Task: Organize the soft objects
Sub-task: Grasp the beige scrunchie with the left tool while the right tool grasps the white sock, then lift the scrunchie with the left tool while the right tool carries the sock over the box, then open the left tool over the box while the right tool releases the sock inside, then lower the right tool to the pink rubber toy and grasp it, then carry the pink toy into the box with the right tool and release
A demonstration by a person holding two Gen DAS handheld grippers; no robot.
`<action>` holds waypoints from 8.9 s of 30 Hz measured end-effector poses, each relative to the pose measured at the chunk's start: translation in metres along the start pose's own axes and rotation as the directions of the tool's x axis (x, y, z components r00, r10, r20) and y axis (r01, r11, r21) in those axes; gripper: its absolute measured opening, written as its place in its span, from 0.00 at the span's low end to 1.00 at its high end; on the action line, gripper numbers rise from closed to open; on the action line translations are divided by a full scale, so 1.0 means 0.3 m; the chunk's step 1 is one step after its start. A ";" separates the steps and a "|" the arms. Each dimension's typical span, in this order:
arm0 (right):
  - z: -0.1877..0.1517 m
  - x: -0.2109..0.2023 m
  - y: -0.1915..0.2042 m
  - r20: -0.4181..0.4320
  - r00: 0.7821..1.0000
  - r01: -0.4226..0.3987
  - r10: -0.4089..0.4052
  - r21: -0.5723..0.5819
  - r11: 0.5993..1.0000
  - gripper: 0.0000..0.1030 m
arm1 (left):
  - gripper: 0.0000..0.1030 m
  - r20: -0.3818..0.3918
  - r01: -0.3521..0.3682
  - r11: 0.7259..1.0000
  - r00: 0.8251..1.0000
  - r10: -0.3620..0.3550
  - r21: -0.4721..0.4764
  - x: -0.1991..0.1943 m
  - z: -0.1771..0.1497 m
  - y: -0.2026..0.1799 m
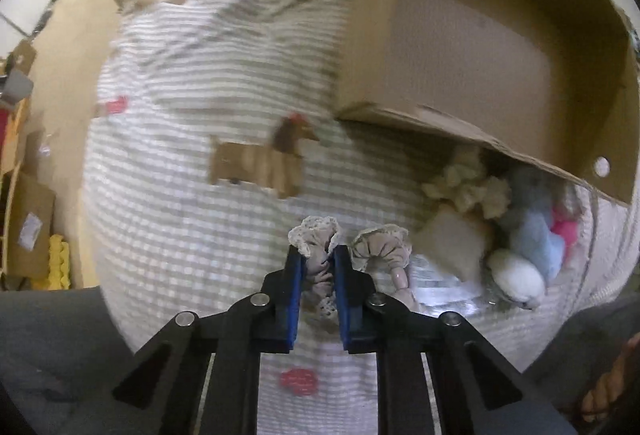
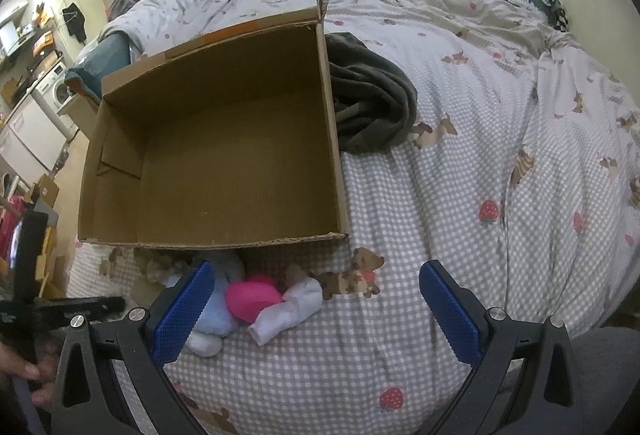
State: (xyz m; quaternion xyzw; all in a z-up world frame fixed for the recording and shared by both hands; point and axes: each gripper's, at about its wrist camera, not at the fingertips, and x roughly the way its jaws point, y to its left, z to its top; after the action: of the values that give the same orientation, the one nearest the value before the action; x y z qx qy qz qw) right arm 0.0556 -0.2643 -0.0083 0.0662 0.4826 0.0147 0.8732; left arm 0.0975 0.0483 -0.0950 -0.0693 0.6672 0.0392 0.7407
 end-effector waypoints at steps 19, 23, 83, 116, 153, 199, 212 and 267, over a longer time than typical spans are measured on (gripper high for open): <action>-0.031 0.229 -0.057 -0.303 0.942 -0.087 0.145 0.196 0.977 0.61 | 0.12 0.240 -0.053 0.998 0.969 0.058 -0.026 -0.218 -0.065 -0.005; -0.056 0.252 -0.031 -0.337 0.919 -0.140 0.207 0.212 0.967 0.56 | 0.12 0.244 -0.043 0.999 0.969 0.045 -0.015 -0.193 -0.052 -0.011; 0.170 0.079 0.088 0.045 0.965 -0.257 0.258 -0.040 0.966 0.06 | 0.12 0.553 -0.063 0.991 0.833 -0.010 0.114 -0.296 0.207 -0.283; 0.159 0.128 0.130 0.008 0.979 -0.202 0.203 -0.084 0.976 0.20 | 0.63 0.529 -0.008 0.988 0.845 -0.075 0.154 -0.275 0.166 -0.294; 0.087 -0.033 0.088 0.152 0.967 -0.197 0.206 -0.071 0.978 0.86 | 0.68 0.619 -0.137 0.985 0.784 0.041 0.108 -0.439 -0.040 -0.184; -0.050 0.064 0.024 -0.044 0.986 -0.156 0.162 0.110 0.982 0.86 | 0.31 0.100 0.199 0.977 0.974 -0.206 0.070 -0.033 -0.010 -0.199; -0.053 0.085 0.016 -0.049 0.987 -0.148 0.155 0.112 0.983 0.86 | 0.05 0.129 0.290 0.956 0.948 -0.292 0.038 -0.080 -0.006 -0.167; -0.116 0.050 0.053 -0.094 0.904 -0.393 0.417 0.199 0.898 0.49 | 0.05 0.404 0.319 0.946 0.858 -0.316 0.063 -0.358 -0.161 -0.062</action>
State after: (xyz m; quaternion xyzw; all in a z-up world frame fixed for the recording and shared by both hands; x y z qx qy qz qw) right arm 0.0348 -0.2438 -0.0372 0.2405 0.5152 0.1582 0.8073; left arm 0.0414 0.0263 0.0079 -0.1706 0.4767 -0.0679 0.8597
